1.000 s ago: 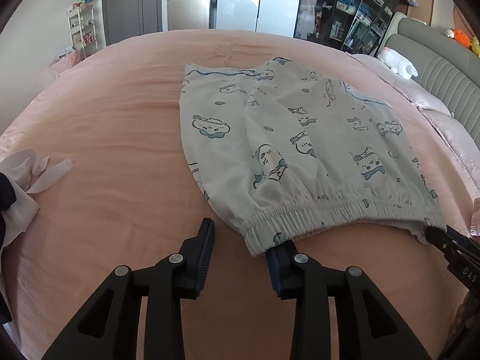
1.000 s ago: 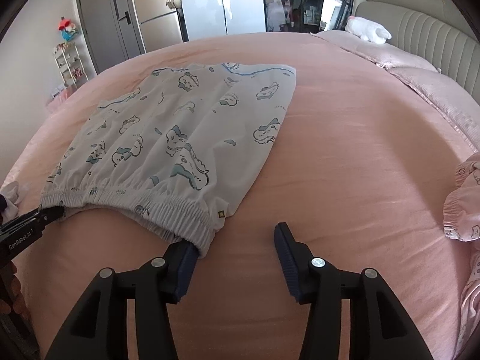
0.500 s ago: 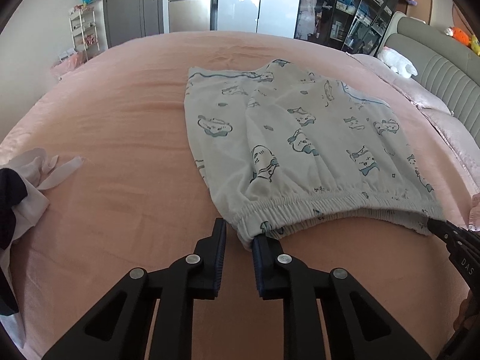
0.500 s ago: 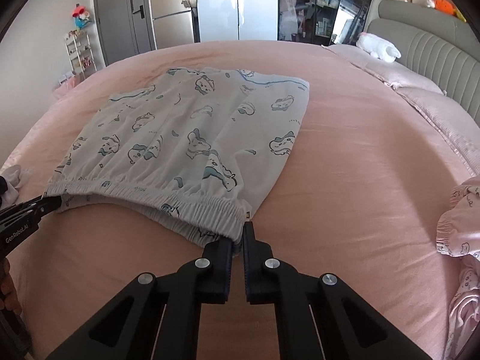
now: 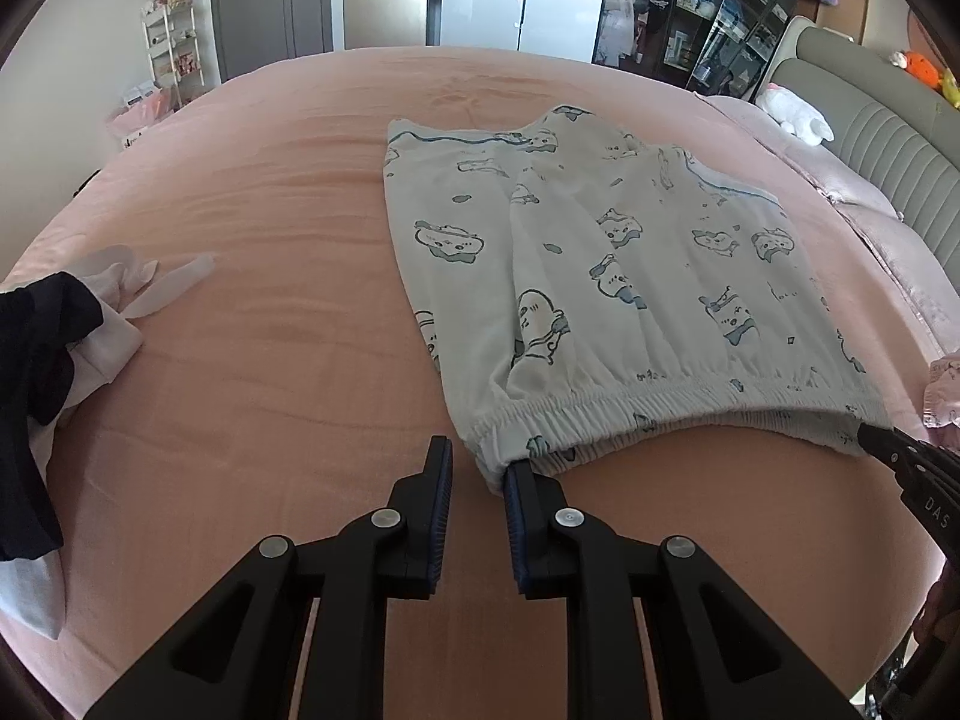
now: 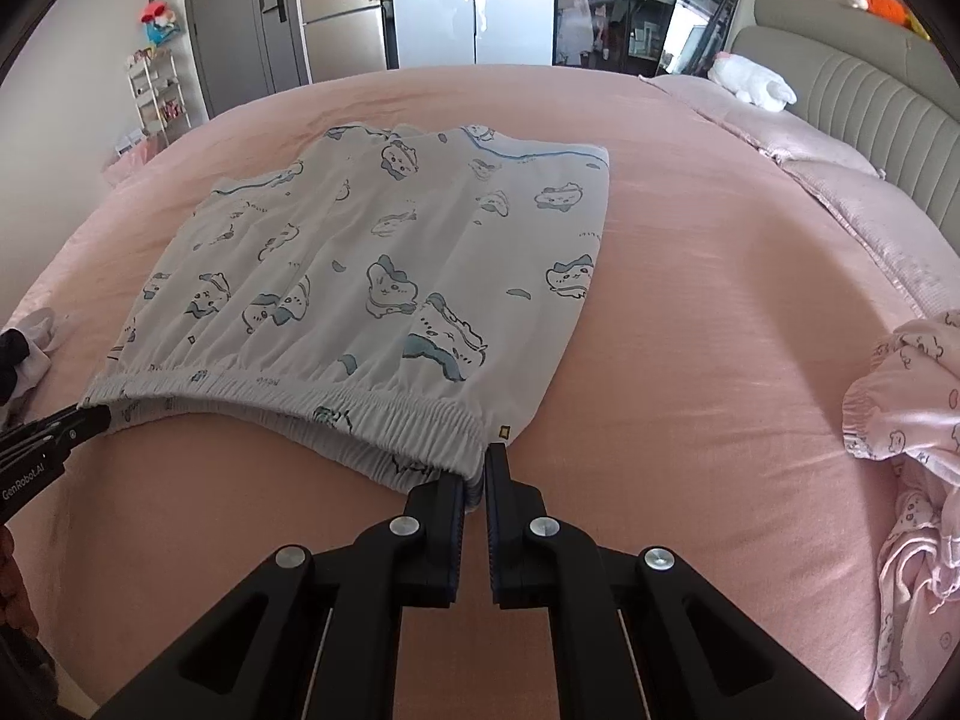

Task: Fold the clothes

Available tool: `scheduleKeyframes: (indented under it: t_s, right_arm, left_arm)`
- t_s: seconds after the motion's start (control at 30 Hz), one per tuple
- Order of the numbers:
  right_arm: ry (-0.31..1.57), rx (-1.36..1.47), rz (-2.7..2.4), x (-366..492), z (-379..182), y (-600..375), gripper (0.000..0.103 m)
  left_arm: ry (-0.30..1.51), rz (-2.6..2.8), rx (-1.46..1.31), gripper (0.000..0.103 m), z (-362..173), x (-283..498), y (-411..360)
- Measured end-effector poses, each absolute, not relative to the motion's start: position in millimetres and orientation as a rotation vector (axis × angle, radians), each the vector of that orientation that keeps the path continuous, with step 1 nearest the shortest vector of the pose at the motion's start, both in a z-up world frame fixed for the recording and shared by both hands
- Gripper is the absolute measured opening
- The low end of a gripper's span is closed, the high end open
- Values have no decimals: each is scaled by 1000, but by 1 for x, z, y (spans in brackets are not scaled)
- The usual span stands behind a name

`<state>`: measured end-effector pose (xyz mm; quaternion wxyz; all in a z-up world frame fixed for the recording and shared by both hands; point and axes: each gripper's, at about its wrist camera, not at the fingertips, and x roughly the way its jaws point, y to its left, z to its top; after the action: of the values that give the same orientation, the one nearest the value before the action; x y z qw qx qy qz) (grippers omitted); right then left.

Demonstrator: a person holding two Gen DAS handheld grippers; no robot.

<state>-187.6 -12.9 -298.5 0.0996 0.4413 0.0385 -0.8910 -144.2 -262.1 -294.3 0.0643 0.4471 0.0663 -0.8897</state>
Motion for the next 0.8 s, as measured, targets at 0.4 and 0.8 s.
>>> scheduleKeyframes:
  t_s: [0.4, 0.8]
  right_arm:
    - [104, 1295, -2640, -187, -289, -8, 3]
    - [108, 1311, -2618, -195, -289, -7, 3]
  left_arm:
    - [144, -2699, 1358, 15, -283, -144, -264]
    - [115, -2685, 1365, 15, -286, -154, -261]
